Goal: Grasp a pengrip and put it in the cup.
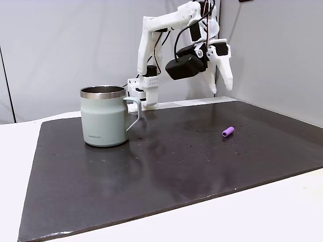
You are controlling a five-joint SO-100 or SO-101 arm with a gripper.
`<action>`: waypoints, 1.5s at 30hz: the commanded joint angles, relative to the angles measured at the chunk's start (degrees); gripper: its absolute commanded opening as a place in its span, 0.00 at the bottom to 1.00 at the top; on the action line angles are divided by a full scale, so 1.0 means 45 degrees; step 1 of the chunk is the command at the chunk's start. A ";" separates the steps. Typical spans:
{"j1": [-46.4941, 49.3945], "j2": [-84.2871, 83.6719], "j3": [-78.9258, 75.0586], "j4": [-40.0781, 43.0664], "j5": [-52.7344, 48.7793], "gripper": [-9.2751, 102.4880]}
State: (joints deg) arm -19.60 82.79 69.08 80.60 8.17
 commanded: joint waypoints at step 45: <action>-0.0117 -1.2930 -1.5176 0.4727 0.0762 0.08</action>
State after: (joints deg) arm -19.60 24.35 3.16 101.34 11.43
